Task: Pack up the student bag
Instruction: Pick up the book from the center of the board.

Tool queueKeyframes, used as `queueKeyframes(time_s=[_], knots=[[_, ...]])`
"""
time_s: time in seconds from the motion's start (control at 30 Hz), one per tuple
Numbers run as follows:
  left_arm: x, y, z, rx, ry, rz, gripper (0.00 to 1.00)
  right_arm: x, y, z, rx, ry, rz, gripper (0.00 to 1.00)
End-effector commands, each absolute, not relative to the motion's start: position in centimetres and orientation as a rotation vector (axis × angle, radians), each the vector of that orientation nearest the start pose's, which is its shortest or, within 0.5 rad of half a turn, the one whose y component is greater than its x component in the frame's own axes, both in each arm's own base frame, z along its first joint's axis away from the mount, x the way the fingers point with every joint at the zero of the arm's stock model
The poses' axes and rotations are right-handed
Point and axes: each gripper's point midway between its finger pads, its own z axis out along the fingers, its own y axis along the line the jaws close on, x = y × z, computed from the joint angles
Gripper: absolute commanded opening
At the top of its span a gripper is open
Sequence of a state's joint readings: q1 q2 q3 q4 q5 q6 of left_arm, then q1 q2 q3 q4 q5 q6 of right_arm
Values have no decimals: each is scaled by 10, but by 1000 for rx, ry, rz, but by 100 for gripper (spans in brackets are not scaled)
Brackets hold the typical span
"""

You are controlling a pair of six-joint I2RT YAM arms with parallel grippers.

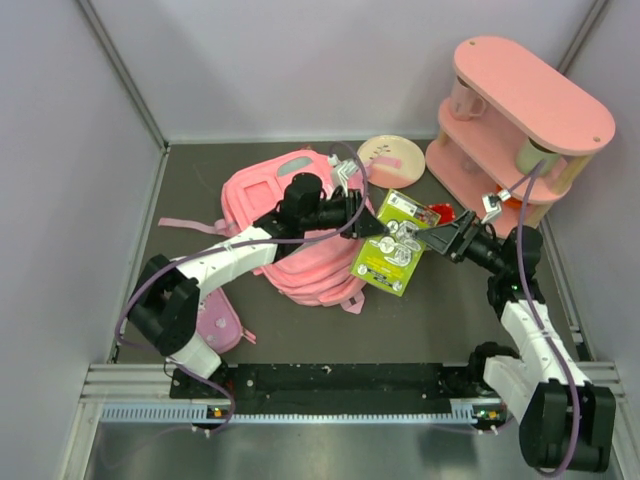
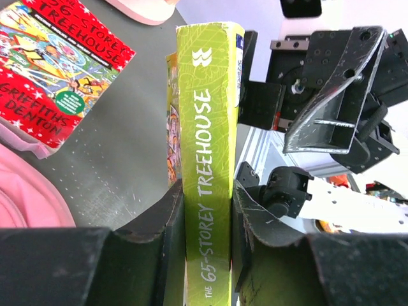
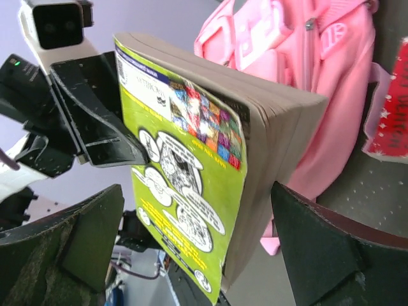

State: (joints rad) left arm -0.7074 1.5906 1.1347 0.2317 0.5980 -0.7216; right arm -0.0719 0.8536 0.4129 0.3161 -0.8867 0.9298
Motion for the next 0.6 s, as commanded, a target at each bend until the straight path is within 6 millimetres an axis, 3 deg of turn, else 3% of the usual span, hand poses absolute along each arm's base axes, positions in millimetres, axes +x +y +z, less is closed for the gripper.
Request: queueKeyframes(time_s=[0.0, 0.3, 0.57], knots=[[255, -395, 312, 564, 1735, -1651, 0, 248, 159, 256, -52, 1706, 1521, 96], [247, -393, 332, 598, 1664, -1692, 0, 260, 165, 245, -40, 1707, 1516, 98], [235, -396, 348, 628, 1582, -1821, 0, 250, 183, 246, -131, 1691, 1615, 99]])
